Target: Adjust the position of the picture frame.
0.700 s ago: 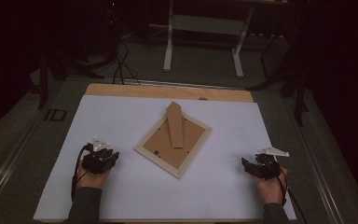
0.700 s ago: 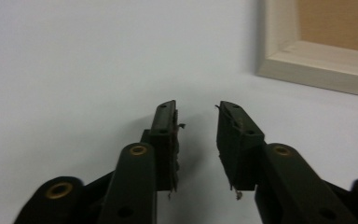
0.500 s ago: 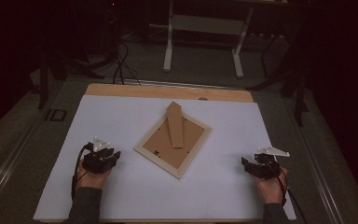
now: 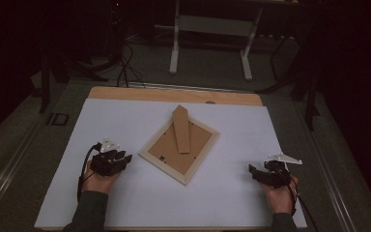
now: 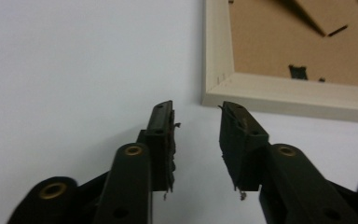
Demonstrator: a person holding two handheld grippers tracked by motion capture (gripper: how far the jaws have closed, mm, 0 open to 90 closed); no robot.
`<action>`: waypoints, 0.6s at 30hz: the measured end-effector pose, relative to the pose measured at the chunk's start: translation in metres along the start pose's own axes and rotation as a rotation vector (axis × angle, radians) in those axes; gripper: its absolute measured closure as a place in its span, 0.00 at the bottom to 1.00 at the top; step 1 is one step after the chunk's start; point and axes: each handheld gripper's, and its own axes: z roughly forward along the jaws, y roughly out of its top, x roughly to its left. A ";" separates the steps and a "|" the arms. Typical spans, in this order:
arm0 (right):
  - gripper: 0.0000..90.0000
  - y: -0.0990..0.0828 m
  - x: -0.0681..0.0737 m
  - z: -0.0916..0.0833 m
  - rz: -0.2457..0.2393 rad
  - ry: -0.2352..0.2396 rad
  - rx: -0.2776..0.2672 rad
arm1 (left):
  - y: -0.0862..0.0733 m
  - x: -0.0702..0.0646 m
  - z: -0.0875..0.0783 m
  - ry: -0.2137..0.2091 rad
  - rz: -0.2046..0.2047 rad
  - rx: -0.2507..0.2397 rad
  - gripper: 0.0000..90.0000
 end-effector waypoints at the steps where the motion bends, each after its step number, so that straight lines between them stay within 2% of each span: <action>1: 0.34 0.000 0.000 -0.001 0.006 0.006 -0.007 | 0.002 0.000 0.001 0.006 -0.004 -0.001 0.66; 4: 0.34 0.001 0.000 -0.003 0.010 0.005 -0.014 | 0.007 0.003 0.002 0.012 -0.014 0.000 0.62; 5: 0.34 0.001 0.001 -0.004 0.012 0.008 -0.010 | 0.009 0.004 0.003 0.013 -0.024 -0.003 0.60; 6: 0.36 0.000 0.002 -0.003 0.009 0.007 -0.005 | 0.012 0.008 0.007 0.008 -0.050 -0.001 0.58; 7: 0.36 0.000 0.002 -0.003 0.009 0.007 -0.005 | 0.012 0.008 0.007 0.008 -0.050 -0.001 0.58; 8: 0.38 0.000 0.003 -0.003 0.009 0.008 -0.001 | 0.013 0.012 0.010 -0.011 -0.080 0.005 0.58; 9: 0.38 0.000 0.003 -0.003 0.009 0.008 -0.001 | 0.013 0.012 0.010 -0.011 -0.080 0.005 0.59; 10: 0.41 0.000 0.005 -0.003 0.007 0.005 0.000 | 0.012 0.014 0.015 -0.042 -0.109 -0.004 0.59; 11: 0.47 -0.001 0.007 -0.004 -0.006 -0.003 0.001 | 0.011 0.013 0.017 -0.046 -0.104 -0.004 0.61; 13: 0.55 0.000 0.010 -0.007 -0.018 0.008 -0.017 | 0.012 0.006 0.021 -0.047 -0.056 -0.001 0.63; 15: 0.58 0.001 0.011 -0.009 -0.023 0.008 -0.024 | 0.013 0.005 0.022 -0.044 -0.040 -0.006 0.65; 18: 0.69 0.002 0.014 -0.012 -0.037 0.025 -0.038 | 0.012 0.002 0.026 -0.029 -0.012 -0.007 0.67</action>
